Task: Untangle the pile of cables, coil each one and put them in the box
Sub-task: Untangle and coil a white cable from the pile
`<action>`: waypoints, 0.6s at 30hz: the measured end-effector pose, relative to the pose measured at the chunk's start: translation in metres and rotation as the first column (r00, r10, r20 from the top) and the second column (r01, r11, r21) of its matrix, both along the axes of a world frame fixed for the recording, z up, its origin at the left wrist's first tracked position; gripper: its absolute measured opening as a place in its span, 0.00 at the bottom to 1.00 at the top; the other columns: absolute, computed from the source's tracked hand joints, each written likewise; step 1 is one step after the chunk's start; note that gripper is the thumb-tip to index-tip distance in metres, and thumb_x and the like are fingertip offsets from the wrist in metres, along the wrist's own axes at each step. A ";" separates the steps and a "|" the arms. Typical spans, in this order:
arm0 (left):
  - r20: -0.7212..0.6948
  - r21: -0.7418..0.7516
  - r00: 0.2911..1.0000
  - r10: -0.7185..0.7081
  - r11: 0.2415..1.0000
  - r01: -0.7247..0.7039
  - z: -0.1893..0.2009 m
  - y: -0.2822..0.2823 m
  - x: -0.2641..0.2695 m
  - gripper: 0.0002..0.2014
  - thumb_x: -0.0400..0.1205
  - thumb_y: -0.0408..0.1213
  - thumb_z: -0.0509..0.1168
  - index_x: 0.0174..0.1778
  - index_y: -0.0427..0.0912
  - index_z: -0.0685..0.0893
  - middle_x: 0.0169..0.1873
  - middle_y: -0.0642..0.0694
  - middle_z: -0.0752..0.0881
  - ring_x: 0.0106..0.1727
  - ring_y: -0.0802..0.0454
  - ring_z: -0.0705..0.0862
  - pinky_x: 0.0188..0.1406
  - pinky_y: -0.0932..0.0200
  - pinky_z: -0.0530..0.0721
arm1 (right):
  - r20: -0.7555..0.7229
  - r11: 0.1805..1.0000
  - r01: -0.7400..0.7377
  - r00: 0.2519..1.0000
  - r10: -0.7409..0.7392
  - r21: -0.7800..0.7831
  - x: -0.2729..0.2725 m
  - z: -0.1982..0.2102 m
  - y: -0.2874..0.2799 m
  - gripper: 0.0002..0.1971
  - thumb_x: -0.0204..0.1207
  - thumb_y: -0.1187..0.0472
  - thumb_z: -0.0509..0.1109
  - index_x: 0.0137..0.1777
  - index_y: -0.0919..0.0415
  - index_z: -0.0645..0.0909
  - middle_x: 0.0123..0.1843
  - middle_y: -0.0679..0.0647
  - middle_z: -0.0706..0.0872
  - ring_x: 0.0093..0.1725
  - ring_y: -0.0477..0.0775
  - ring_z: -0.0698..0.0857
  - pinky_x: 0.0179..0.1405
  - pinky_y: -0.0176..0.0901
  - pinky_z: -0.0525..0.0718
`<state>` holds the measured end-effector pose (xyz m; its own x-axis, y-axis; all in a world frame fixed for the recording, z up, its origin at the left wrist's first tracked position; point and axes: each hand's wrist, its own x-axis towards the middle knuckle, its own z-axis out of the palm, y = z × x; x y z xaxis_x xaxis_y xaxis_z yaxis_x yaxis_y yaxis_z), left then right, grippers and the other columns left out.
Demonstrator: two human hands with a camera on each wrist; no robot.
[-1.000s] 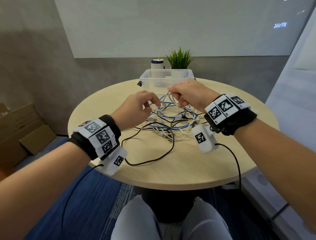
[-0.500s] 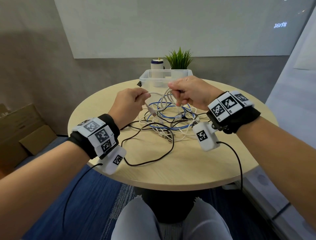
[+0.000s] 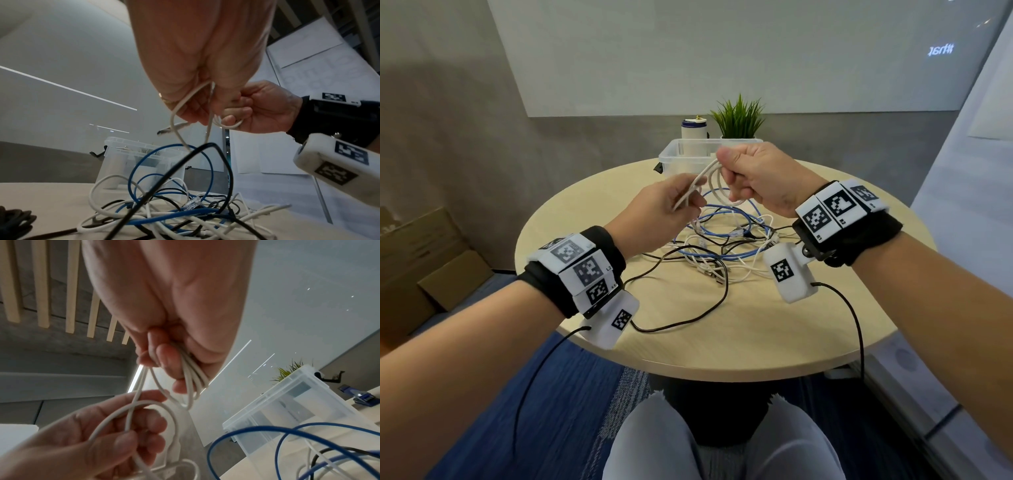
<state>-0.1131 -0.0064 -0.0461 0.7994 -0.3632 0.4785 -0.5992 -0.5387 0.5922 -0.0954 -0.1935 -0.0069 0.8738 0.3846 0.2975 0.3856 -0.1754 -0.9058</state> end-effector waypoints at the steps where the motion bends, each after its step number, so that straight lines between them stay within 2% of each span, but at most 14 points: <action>1: 0.028 -0.006 1.000 -0.005 1.000 0.005 -0.002 0.000 0.001 0.17 0.84 0.29 0.61 0.66 0.51 0.73 0.45 0.56 0.87 0.46 0.61 0.85 0.53 0.68 0.80 | 0.007 1.000 0.028 1.000 -0.028 0.006 0.001 0.001 -0.001 0.21 0.86 0.55 0.57 0.31 0.61 0.72 0.14 0.43 0.66 0.17 0.44 0.65 0.33 0.41 0.76; 3: 0.050 -0.057 0.999 -0.011 0.998 0.014 -0.005 0.000 0.001 0.11 0.87 0.32 0.54 0.64 0.48 0.69 0.46 0.52 0.89 0.48 0.58 0.87 0.55 0.63 0.83 | 0.030 0.996 0.092 0.995 -0.091 -0.011 0.004 0.001 -0.003 0.21 0.86 0.54 0.58 0.30 0.60 0.72 0.14 0.43 0.67 0.17 0.44 0.66 0.31 0.42 0.75; 5: 0.051 -0.116 0.999 0.002 0.993 0.004 -0.005 0.000 0.001 0.04 0.88 0.35 0.52 0.53 0.47 0.69 0.47 0.46 0.89 0.49 0.55 0.88 0.57 0.56 0.85 | 0.069 0.982 0.177 0.983 -0.173 -0.061 0.008 -0.001 -0.005 0.21 0.86 0.53 0.59 0.30 0.59 0.73 0.15 0.42 0.69 0.17 0.44 0.67 0.30 0.44 0.75; 7: 0.069 -0.128 0.998 -0.002 0.992 0.011 -0.003 -0.001 0.000 0.07 0.89 0.36 0.51 0.46 0.46 0.71 0.47 0.45 0.89 0.50 0.56 0.88 0.57 0.54 0.86 | 0.116 0.955 0.270 0.960 -0.256 -0.125 0.012 -0.005 -0.006 0.21 0.85 0.52 0.60 0.30 0.58 0.74 0.16 0.44 0.71 0.18 0.46 0.70 0.32 0.46 0.77; 9: 0.086 -0.123 0.995 -0.050 0.991 0.060 -0.001 -0.001 -0.002 0.10 0.89 0.37 0.50 0.46 0.44 0.74 0.45 0.48 0.88 0.50 0.54 0.87 0.57 0.53 0.85 | 0.143 0.927 0.328 0.942 -0.305 -0.180 0.013 -0.008 -0.007 0.21 0.84 0.52 0.60 0.29 0.58 0.74 0.16 0.44 0.72 0.20 0.48 0.71 0.33 0.47 0.78; 11: 0.076 -0.196 0.994 -0.081 0.976 0.094 0.000 0.000 -0.004 0.11 0.89 0.38 0.49 0.45 0.47 0.75 0.44 0.50 0.86 0.49 0.52 0.86 0.54 0.51 0.84 | 0.186 0.894 0.372 0.925 -0.333 -0.249 0.011 -0.009 -0.008 0.21 0.84 0.54 0.60 0.28 0.58 0.73 0.17 0.44 0.73 0.22 0.49 0.71 0.31 0.43 0.76; 14: 0.073 -0.331 0.997 -0.014 0.943 0.037 0.003 0.002 -0.003 0.12 0.89 0.40 0.48 0.44 0.51 0.74 0.43 0.49 0.83 0.49 0.51 0.84 0.49 0.50 0.84 | 0.259 0.815 0.430 0.900 -0.352 -0.387 0.012 -0.012 -0.014 0.18 0.81 0.57 0.61 0.30 0.62 0.73 0.26 0.56 0.70 0.27 0.53 0.69 0.34 0.42 0.70; 18: -0.002 -0.495 0.997 0.080 0.866 -0.070 0.011 0.006 0.002 0.13 0.90 0.38 0.47 0.42 0.48 0.74 0.38 0.48 0.83 0.42 0.50 0.83 0.40 0.56 0.80 | 0.216 0.731 0.403 0.915 -0.342 -0.550 0.011 -0.016 -0.019 0.14 0.79 0.59 0.61 0.33 0.65 0.75 0.29 0.59 0.69 0.30 0.54 0.68 0.36 0.44 0.67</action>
